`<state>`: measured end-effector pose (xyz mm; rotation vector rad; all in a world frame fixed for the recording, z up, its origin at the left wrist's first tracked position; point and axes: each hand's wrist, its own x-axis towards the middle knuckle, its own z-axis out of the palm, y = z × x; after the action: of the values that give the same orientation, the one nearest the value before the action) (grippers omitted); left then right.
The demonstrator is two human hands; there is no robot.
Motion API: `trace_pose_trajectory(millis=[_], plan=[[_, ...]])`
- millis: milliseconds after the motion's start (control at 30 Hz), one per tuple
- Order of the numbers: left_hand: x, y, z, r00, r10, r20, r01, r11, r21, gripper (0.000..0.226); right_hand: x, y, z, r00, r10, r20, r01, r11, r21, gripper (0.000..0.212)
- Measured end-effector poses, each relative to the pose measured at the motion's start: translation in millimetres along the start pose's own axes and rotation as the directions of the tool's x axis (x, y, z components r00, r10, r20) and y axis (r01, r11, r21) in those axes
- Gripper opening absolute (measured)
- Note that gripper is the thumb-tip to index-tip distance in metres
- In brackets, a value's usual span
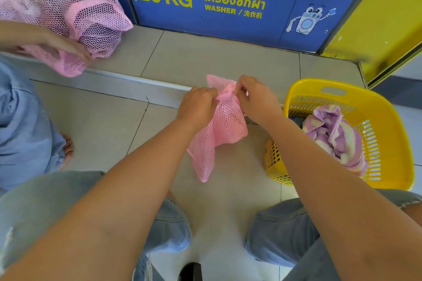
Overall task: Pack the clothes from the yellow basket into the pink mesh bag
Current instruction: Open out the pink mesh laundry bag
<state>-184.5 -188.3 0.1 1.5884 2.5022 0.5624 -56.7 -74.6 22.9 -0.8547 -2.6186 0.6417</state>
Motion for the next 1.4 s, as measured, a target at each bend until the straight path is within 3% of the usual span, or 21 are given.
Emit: trace_pose_trajectory(millis=[167,267,400,433,500,600,667,767,900,967,1067,1267,1333,1400], plan=[[-7,-17,-13,0.998,0.043,0.035,-0.044,0.998,0.035,0.015,2,14,-6,0.992,0.122,-0.033,-0.125,0.984,-0.126,0.014],[-19,-38,-25,0.997,-0.017,0.079,0.011,0.997,0.075,0.02,4,26,-14,0.967,0.239,-0.089,-0.251,0.95,-0.185,0.016],[-29,-51,-31,0.993,-0.073,0.096,0.068,0.996,0.059,0.006,9,25,-15,0.949,0.297,-0.103,-0.313,0.923,-0.222,0.016],[-27,-48,-31,0.99,-0.099,0.1,0.098,0.995,0.011,0.002,11,23,-13,0.942,0.315,-0.117,-0.333,0.921,-0.2,0.017],[-19,-42,-30,0.973,-0.197,0.119,0.214,0.964,-0.157,0.017,16,19,-11,0.915,0.372,-0.155,-0.39,0.914,-0.113,0.018],[-8,-35,-25,0.944,-0.272,0.189,0.328,0.843,-0.426,0.031,16,24,-7,0.867,0.472,-0.162,-0.473,0.88,0.035,0.018],[-2,-30,-21,0.929,-0.276,0.246,0.369,0.737,-0.567,0.028,11,23,-2,0.841,0.532,-0.1,-0.521,0.845,0.119,0.023],[6,-21,-15,0.901,-0.269,0.339,0.433,0.591,-0.681,0.023,1,11,8,0.786,0.599,0.152,-0.618,0.759,0.205,0.043],[11,-11,-10,0.876,-0.238,0.419,0.481,0.504,-0.717,0.014,-10,-14,15,0.605,0.579,0.547,-0.796,0.434,0.421,0.06],[10,-8,-10,0.855,-0.198,0.479,0.512,0.464,-0.723,0.02,-13,-20,17,0.595,0.528,0.606,-0.803,0.35,0.483,0.061],[7,-8,-12,0.832,-0.13,0.539,0.537,0.432,-0.725,0.034,-14,-20,17,0.631,0.493,0.599,-0.771,0.316,0.553,0.054],[6,-6,-12,0.852,-0.186,0.489,0.514,0.474,-0.715,0.033,-12,-11,19,0.68,0.495,0.541,-0.719,0.305,0.624,0.018],[6,-5,-11,0.872,-0.253,0.419,0.48,0.611,-0.63,0.021,-12,-6,20,0.708,0.504,0.495,-0.686,0.324,0.651,0.01],[5,-8,-10,0.904,-0.285,0.318,0.406,0.803,-0.436,0.01,-11,-1,20,0.721,0.547,0.426,-0.668,0.385,0.637,0.01]])
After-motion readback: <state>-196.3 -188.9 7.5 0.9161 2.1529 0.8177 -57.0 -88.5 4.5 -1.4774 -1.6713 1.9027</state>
